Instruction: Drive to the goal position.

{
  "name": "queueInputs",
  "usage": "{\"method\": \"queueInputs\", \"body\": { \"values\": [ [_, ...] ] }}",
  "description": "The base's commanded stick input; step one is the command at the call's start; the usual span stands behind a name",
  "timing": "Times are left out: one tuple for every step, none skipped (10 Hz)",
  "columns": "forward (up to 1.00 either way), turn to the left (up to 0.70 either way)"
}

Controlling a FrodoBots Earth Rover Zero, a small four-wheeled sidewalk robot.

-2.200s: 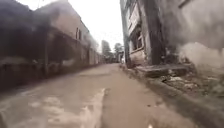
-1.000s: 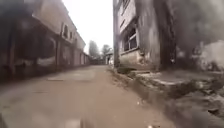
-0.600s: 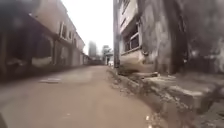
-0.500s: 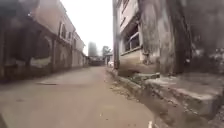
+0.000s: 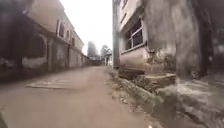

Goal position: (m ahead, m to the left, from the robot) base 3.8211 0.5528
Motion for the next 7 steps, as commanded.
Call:
{"method": "queueInputs", "body": {
  "values": [
    [1.00, 0.00],
    [1.00, 0.00],
    [1.00, 0.00],
    [1.00, 0.00],
    [1.00, 0.00],
    [1.00, 0.00],
    [1.00, 0.00]
  ]
}}
